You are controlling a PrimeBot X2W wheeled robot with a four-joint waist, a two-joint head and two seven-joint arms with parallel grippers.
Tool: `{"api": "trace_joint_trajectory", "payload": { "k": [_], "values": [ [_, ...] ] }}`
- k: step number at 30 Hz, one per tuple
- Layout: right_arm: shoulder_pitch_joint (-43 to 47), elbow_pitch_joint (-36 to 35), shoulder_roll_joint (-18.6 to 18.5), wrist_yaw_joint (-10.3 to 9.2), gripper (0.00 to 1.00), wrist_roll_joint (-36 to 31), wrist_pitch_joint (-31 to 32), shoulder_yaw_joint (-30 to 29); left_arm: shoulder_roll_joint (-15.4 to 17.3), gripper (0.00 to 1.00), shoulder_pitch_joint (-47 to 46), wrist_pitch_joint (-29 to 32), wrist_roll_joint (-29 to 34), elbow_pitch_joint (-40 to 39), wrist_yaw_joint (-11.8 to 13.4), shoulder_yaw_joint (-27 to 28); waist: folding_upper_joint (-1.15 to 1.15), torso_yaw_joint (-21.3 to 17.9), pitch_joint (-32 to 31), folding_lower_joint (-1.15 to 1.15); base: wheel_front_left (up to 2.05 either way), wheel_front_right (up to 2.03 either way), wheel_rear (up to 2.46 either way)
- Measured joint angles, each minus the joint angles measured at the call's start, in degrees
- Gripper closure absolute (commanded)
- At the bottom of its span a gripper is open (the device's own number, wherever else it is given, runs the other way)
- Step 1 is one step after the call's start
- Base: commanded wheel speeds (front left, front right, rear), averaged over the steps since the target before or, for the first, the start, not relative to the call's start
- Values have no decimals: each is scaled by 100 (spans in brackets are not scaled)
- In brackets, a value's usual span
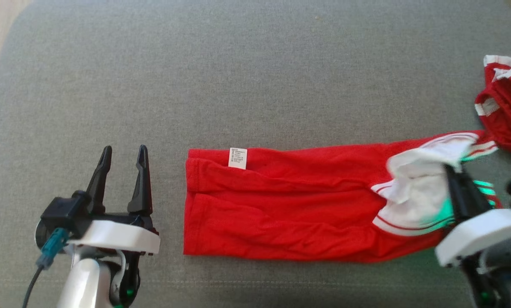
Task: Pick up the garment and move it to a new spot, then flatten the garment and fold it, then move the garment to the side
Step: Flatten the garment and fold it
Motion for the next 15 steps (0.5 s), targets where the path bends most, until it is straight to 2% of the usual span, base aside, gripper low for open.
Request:
{"api": "trace_joint_trajectory", "payload": {
  "k": [6,9,15],
  "values": [
    [26,-169,-3,0,100,364,266,801,-4,0,21,0,-5,30,-15,-43,0,73,-102,0,0,0,0],
    [40,-103,-9,0,100,797,266,1237,-5,0,21,0,-5,45,-15,-64,0,150,-124,0,0,0,0],
    [-77,303,-18,0,100,1433,-9,2148,-7,0,23,0,-5,92,-16,-87,0,307,-136,0,0,0,0]
  ]
}}
